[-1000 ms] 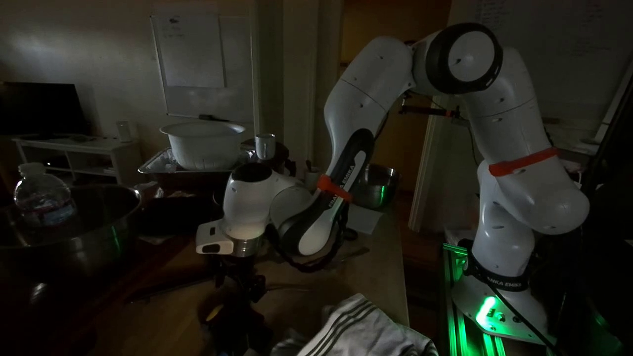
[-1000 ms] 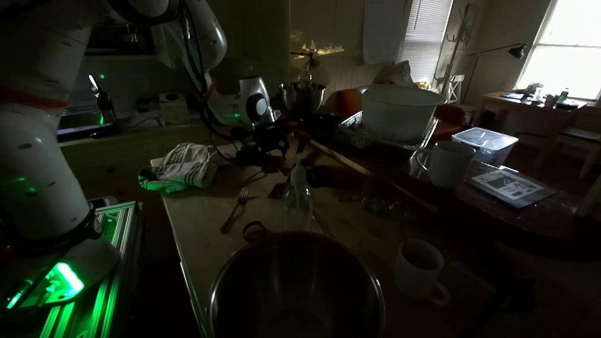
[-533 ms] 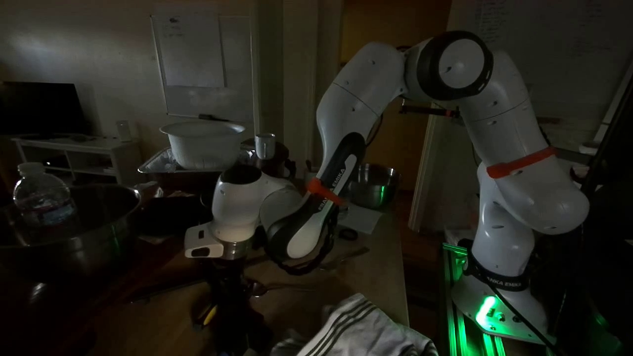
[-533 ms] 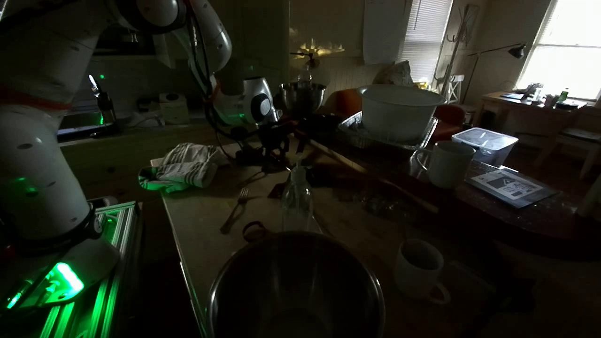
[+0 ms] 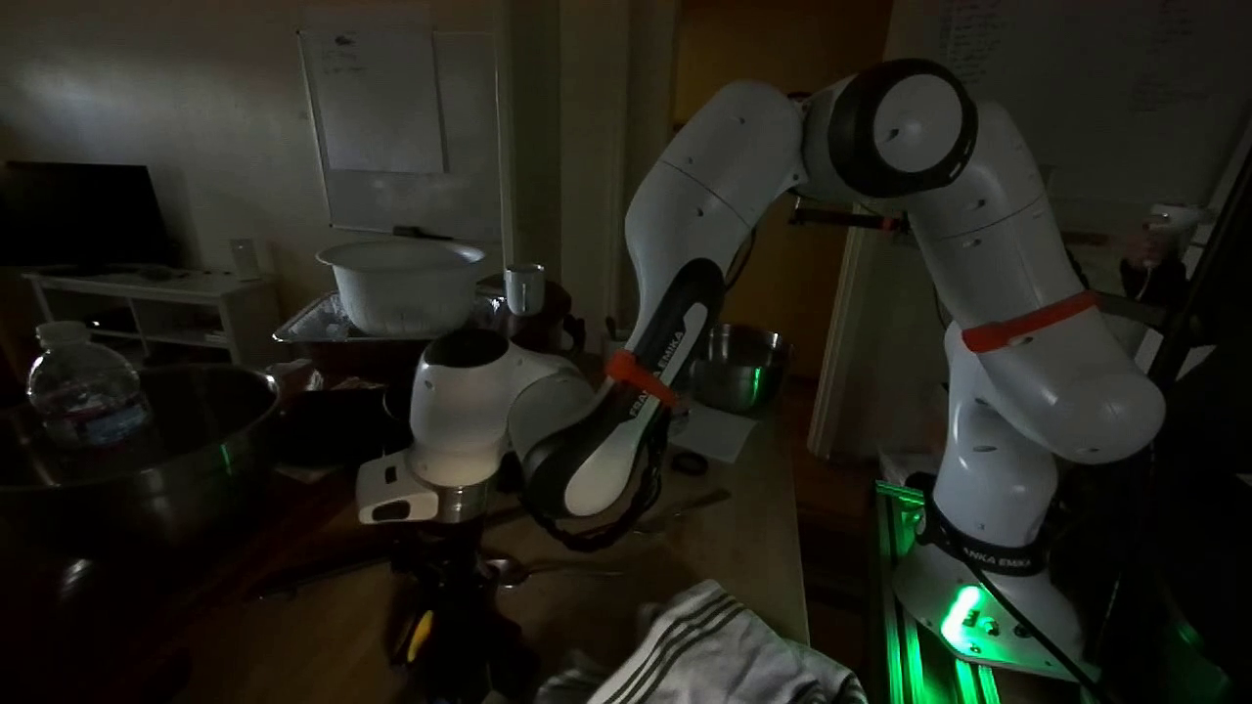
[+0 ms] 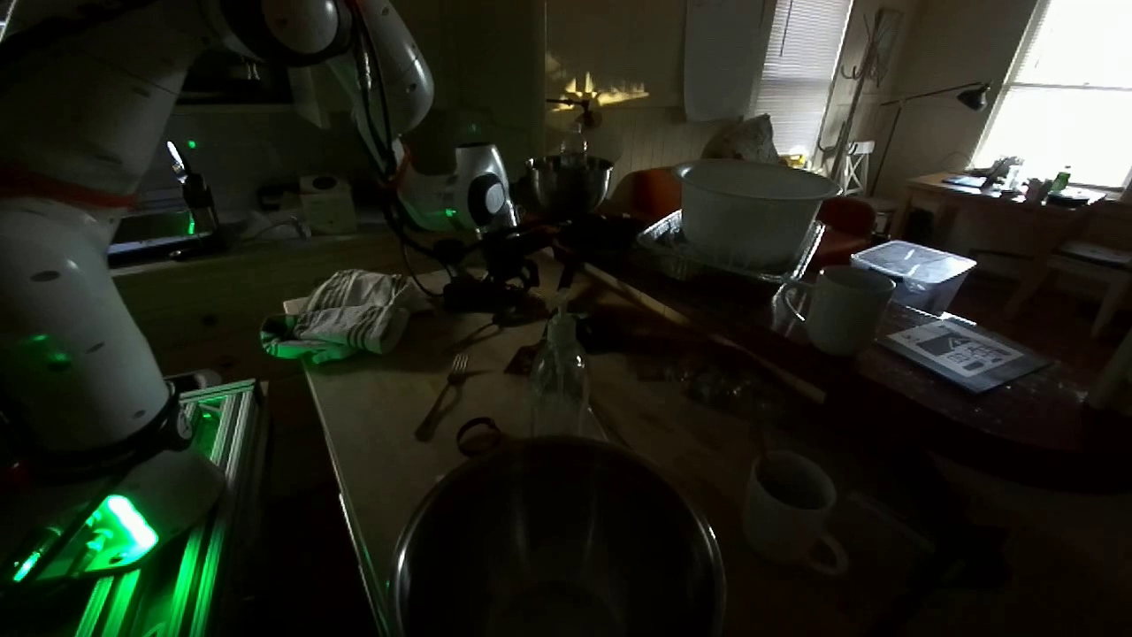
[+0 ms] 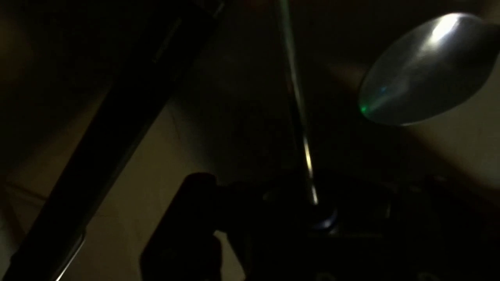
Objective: Put the yellow screwdriver on the top counter
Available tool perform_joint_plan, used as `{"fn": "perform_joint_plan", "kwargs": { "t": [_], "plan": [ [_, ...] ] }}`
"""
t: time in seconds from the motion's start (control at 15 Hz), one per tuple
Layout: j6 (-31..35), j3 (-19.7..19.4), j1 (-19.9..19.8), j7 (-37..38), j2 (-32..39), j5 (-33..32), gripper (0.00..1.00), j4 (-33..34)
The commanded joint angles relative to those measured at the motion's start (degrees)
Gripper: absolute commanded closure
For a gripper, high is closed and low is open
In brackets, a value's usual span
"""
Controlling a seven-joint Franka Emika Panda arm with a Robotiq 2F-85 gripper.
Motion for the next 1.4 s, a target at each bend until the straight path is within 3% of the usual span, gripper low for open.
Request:
{"fn": "perform_joint_plan", "kwargs": {
  "t": [0.0,0.2,0.6,1.33],
  "plan": [
    [3.99,-3.47,1.40,8.38,-8.78,-2.16,1.00,-7.96],
    [5.63,-6.41,2.23,16.83,-13.23,-5.68,1.00,-11.14],
    [1.43,-6.00,1.02,23.22,-16.05,-6.56,1.00,-13.02],
    [0.66,-5.58,1.71,36.29,-30.12,-6.95,1.00,-17.10]
  ]
}}
